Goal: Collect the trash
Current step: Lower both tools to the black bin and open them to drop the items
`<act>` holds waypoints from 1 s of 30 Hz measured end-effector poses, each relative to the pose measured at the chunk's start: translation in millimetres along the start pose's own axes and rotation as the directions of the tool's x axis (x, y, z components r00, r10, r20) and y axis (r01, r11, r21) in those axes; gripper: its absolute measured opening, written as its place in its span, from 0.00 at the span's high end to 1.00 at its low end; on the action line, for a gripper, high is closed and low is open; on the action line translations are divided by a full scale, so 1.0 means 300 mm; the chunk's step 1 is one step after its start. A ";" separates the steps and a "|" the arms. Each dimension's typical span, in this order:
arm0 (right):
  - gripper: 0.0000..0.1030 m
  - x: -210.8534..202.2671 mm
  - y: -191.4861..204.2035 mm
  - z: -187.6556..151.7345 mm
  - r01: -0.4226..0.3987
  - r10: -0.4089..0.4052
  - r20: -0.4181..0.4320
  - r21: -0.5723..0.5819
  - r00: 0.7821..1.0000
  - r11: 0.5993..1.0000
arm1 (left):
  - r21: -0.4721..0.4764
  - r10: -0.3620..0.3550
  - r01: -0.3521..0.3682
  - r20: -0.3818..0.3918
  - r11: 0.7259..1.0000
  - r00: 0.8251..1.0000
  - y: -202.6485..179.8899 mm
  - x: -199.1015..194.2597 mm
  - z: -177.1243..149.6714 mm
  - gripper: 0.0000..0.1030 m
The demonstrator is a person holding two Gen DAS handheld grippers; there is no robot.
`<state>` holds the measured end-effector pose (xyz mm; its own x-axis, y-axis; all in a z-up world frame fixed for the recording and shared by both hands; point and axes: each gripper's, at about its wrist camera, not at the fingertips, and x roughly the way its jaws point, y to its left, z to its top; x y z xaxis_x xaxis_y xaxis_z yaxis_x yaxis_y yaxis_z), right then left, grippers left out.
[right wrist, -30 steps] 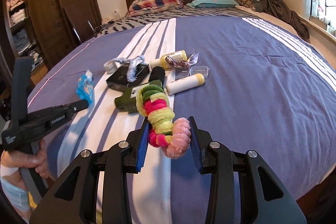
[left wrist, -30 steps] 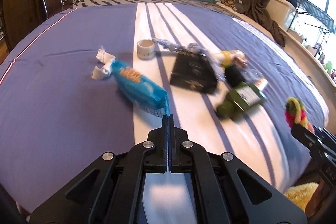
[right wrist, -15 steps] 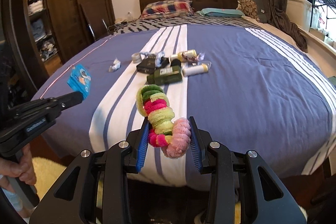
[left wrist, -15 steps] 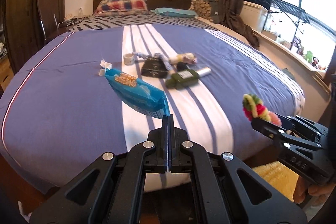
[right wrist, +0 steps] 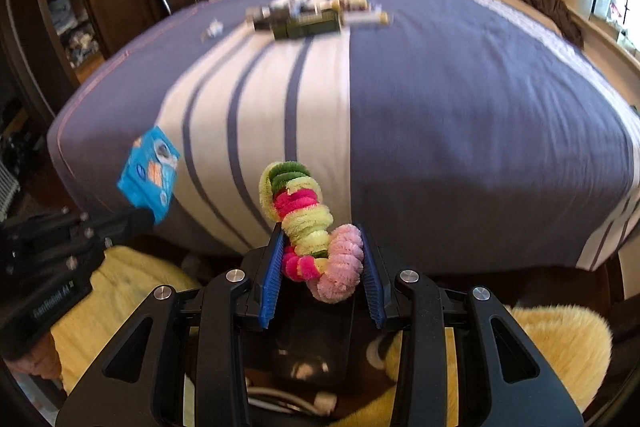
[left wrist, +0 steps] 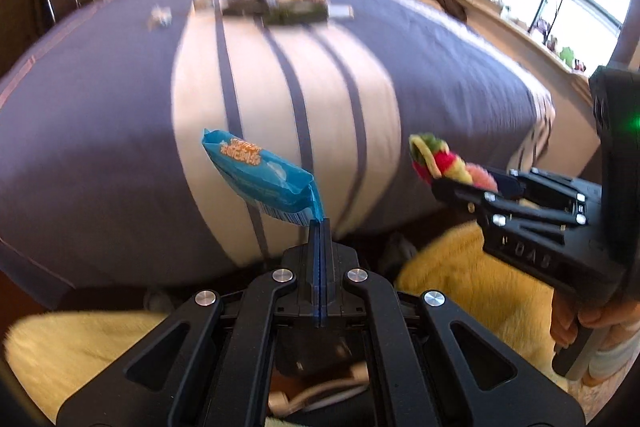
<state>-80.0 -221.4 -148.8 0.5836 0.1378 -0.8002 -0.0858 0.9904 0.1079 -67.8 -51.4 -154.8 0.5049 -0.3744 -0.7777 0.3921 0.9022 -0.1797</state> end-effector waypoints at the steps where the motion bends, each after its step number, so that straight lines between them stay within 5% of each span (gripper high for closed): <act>1: 0.65 0.019 -0.001 -0.012 -0.008 0.008 -0.021 0.005 1.000 1.000 | -0.004 -0.008 0.007 -0.025 1.000 1.000 0.002 0.022 -0.021 1.00; 10: 0.64 0.201 0.006 -0.104 -0.041 0.048 -0.187 0.041 0.981 0.998 | -0.035 -0.058 0.051 -0.219 0.998 0.974 0.031 0.223 -0.126 1.00; 21: 0.59 0.343 0.009 -0.110 -0.025 0.044 -0.283 0.068 0.958 0.997 | -0.074 -0.098 0.078 -0.324 0.994 0.941 0.069 0.349 -0.168 0.99; 30: 0.40 0.327 -0.019 -0.084 -0.002 0.023 -0.256 0.082 0.966 0.997 | -0.088 -0.047 0.019 -0.322 0.996 0.946 0.094 0.340 -0.149 0.62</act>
<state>-42.6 -213.8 -242.7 0.3554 0.1542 -0.9219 -0.0207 0.9874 0.1572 -39.6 -54.5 -266.2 0.2118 -0.3272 -0.9209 0.3330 0.9101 -0.2468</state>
